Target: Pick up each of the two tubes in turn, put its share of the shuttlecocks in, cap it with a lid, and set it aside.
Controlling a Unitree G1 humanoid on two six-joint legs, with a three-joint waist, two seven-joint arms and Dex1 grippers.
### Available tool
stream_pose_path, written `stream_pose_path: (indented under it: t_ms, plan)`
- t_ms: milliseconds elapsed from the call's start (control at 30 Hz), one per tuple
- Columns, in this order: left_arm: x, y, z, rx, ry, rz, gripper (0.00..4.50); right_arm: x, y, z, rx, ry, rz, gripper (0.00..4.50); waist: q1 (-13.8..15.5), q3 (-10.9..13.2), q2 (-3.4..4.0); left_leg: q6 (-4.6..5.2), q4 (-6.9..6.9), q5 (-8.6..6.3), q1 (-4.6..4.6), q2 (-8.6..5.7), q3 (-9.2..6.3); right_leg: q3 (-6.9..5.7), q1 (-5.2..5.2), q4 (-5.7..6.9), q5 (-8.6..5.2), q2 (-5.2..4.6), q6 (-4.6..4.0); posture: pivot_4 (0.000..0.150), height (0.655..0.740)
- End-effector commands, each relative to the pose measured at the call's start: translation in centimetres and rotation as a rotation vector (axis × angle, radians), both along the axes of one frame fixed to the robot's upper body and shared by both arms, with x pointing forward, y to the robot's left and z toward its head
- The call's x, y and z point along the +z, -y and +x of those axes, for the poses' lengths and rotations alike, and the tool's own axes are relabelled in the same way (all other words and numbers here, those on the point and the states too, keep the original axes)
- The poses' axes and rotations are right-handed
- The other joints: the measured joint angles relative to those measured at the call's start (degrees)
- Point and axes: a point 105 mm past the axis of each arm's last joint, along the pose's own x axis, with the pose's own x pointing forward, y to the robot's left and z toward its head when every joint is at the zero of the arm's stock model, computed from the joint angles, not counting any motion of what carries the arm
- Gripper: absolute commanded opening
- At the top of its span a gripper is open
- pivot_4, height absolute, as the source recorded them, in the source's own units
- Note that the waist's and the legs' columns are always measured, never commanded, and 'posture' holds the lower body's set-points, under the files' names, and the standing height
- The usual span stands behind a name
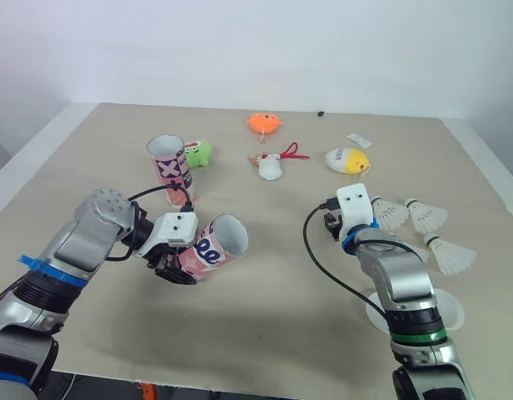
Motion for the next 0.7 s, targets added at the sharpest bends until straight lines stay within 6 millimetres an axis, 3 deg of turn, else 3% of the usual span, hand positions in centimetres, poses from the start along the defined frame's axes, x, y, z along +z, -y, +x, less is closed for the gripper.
stream_pose_path:
  t_ms: [33,167,367,500,600,700]
  plan:
    - [-1.5,0.7,-1.1,-0.037,-0.061,0.004,3.43,1.0,0.0,0.8,-0.004,0.052,-0.016,1.82,-0.02,0.0,0.0,0.0,0.0,0.0,0.0,0.0,0.0,0.01,0.0,0.0,0.0,0.0,0.0,0.15,0.74]
    - [-1.5,0.7,-1.3,-0.032,-0.062,0.002,3.43,1.4,-1.4,1.3,0.051,0.074,0.004,0.03,-0.06,0.0,0.0,0.0,0.0,0.0,0.0,0.0,0.0,0.01,0.0,0.0,0.01,0.0,0.0,0.15,0.74]
    - [-1.5,0.7,-1.2,-0.027,-0.061,0.001,3.43,2.5,-3.8,0.9,0.16,0.108,0.041,0.03,-0.07,0.0,0.01,0.0,-0.02,0.0,0.0,0.0,0.0,0.01,-0.01,0.0,0.01,0.0,-0.02,0.15,0.74]
    - [-1.6,0.8,-1.2,-0.03,-0.064,0.0,3.43,6.3,-6.8,-0.2,0.355,0.268,0.065,0.03,-0.08,0.02,0.03,0.0,-0.03,0.0,-0.01,0.01,-0.02,0.0,-0.02,0.0,0.0,0.01,-0.02,0.15,0.74]
    - [-1.6,1.0,-1.1,-0.037,-0.064,-0.001,3.43,9.5,-9.1,-2.7,0.602,0.39,0.022,0.03,-0.06,0.03,0.04,0.0,-0.03,0.0,-0.01,-0.01,-0.03,0.0,-0.01,0.0,0.0,-0.02,0.01,0.15,0.74]
    - [-1.6,1.0,-1.0,-0.043,-0.062,0.002,3.43,11.4,-9.9,-6.2,0.88,0.464,-0.116,0.03,0.18,0.04,0.06,0.0,-0.03,0.0,-0.03,-0.02,-0.05,0.0,0.02,-0.03,-0.1,-0.06,0.18,0.15,0.74]
